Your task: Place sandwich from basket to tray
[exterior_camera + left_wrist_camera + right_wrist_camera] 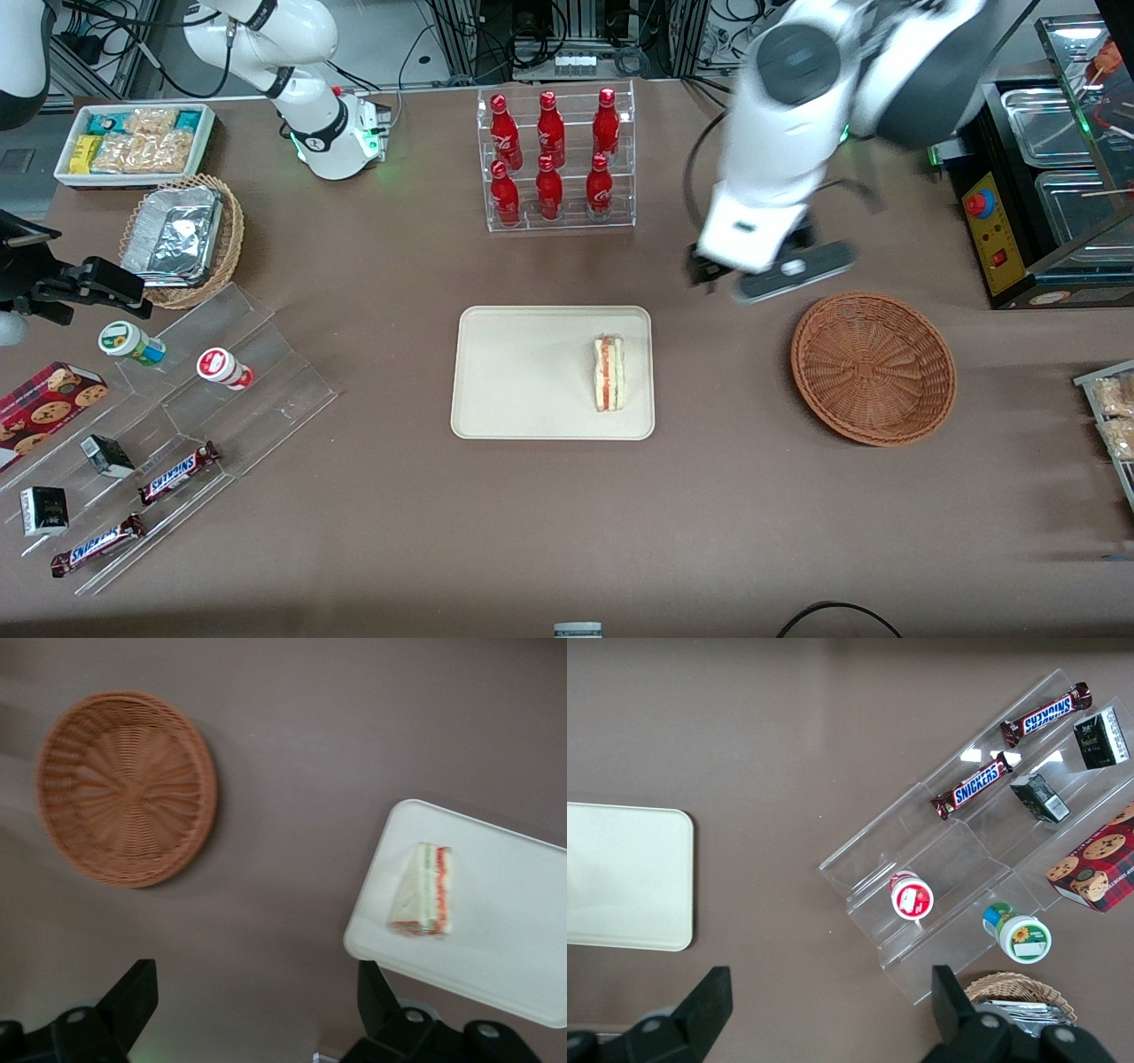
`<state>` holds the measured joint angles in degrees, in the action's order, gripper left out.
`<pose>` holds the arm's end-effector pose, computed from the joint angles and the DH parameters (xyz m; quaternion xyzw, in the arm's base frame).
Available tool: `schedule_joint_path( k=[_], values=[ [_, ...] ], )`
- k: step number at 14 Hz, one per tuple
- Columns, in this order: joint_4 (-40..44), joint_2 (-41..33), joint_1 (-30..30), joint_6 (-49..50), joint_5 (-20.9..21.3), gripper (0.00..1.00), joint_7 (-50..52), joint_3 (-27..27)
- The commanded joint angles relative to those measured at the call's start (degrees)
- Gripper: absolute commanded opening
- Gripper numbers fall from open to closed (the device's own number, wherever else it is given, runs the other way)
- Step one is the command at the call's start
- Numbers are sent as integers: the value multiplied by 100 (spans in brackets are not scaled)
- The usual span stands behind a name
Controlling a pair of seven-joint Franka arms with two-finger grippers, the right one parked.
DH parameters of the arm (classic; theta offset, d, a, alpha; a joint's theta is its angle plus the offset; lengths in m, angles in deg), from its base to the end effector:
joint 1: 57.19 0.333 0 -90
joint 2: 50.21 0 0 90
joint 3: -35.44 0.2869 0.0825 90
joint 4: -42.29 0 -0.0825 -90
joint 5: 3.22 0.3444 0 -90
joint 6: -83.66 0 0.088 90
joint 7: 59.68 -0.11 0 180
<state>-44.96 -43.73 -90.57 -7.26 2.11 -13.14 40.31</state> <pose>0.4833 -0.2538 0.5553 -0.9864 -0.1544 -0.0120 0.0554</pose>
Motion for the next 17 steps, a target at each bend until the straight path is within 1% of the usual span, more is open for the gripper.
schedule_joint_path(
  k=[1,3,5,8,12,13,14,15,17],
  values=[
    [-283,-470,400,294,-50,100,-320,-29],
    [-485,-743,813,303,-50,100,-705,-29],
    [-644,-1058,1383,338,-76,100,-1346,-38],
    [-846,-1464,2209,531,-295,100,-2453,-64],
    [-829,-1632,3098,908,-366,100,-3630,-108],
    [-794,-1623,3292,1014,-453,100,-3974,-204],
    [-733,-1588,3503,1006,-558,100,-4047,-353],
    [-698,-1553,3592,998,-655,100,-4030,-468],
    [-688,-1465,3558,971,-656,100,-3978,-583]
  ],
)
